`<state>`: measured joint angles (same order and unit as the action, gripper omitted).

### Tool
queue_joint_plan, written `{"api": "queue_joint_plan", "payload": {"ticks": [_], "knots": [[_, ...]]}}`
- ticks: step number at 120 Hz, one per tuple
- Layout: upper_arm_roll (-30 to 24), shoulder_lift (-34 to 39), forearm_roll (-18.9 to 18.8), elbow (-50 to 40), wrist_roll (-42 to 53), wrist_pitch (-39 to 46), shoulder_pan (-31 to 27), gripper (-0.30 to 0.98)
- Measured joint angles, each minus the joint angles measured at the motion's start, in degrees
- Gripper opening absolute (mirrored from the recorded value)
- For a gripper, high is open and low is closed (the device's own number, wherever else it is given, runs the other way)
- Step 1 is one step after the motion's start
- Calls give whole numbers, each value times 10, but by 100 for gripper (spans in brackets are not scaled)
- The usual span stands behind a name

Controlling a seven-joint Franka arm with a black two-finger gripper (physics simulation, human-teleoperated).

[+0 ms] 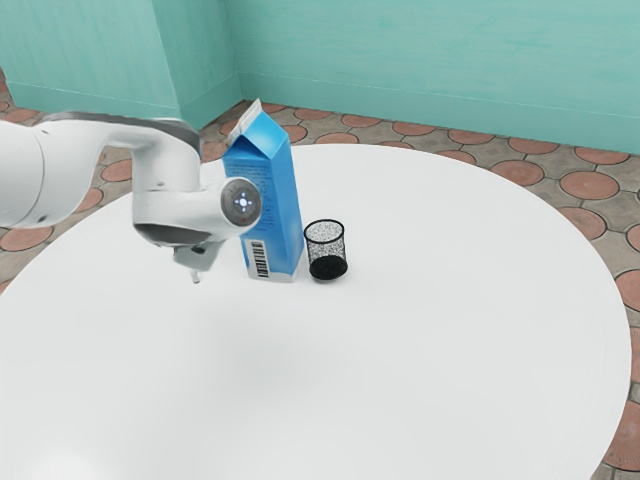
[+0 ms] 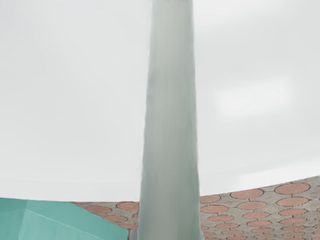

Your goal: Take the marker out of the pen holder and place it to the left of the pen holder.

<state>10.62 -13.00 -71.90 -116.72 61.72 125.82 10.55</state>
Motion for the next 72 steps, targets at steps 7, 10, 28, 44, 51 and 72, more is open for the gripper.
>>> {"api": "queue_joint_plan", "payload": {"ticks": [7,10,28,44,51,72], "knots": [[0,-6,15,-1,3,-27,-2,-7],[0,-11,19,-1,5,-40,-1,-7],[-7,-43,62,5,34,-116,16,-6],[-8,-70,103,15,85,-171,33,-6],[-8,-75,115,15,109,-191,39,-6],[-6,-192,101,100,157,-253,45,-6]]}}
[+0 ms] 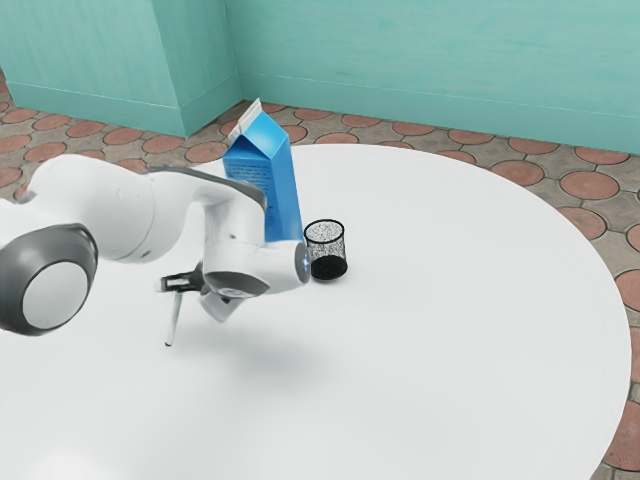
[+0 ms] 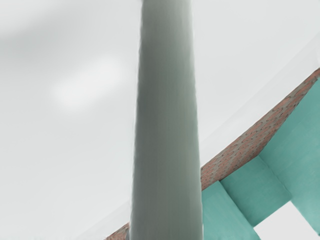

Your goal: Take the marker out of the pen holder and place it to the left of the pen holder.

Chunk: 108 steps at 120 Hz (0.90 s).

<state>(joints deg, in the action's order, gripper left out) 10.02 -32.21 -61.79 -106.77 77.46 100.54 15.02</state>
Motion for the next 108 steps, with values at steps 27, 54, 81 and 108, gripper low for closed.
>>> {"api": "queue_joint_plan", "payload": {"ticks": [27,54,81,108], "knots": [[5,-31,-9,56,15,-107,-30,31],[4,-31,-8,89,20,-155,-30,56],[4,-14,64,196,12,-175,-28,64],[1,179,384,325,-145,-239,-32,67]]}}
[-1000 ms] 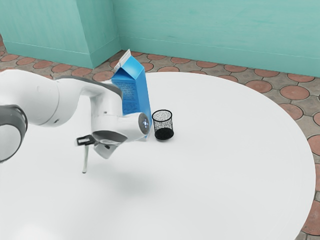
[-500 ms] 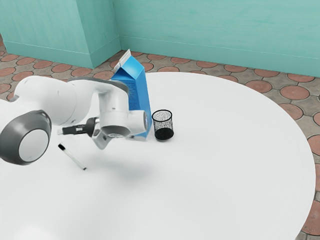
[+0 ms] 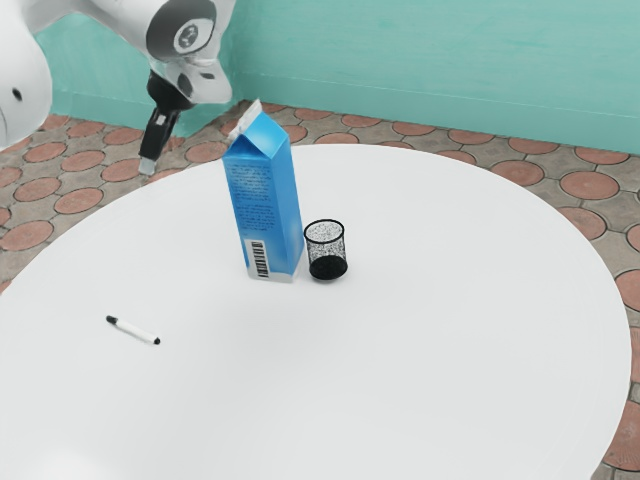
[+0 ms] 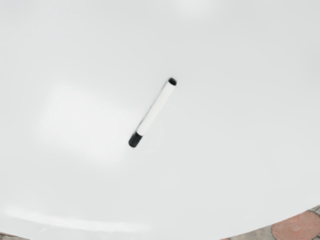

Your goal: Take the marker out of the pen holder and place it to the left of the pen holder.

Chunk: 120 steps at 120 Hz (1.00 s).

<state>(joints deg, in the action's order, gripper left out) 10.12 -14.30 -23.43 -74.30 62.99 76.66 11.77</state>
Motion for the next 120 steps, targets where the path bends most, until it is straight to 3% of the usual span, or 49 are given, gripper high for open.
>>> {"api": "queue_joint_plan", "payload": {"ticks": [8,13,30,57,101,120], "knots": [[-4,84,95,-79,-70,9,-39,67],[-4,107,135,-116,-109,20,-71,68],[-7,126,205,-147,-223,44,-139,68],[-6,129,207,-107,-338,47,-144,68],[-8,126,192,-98,-455,34,-41,69],[-8,125,182,-98,-487,33,-41,69]]}}
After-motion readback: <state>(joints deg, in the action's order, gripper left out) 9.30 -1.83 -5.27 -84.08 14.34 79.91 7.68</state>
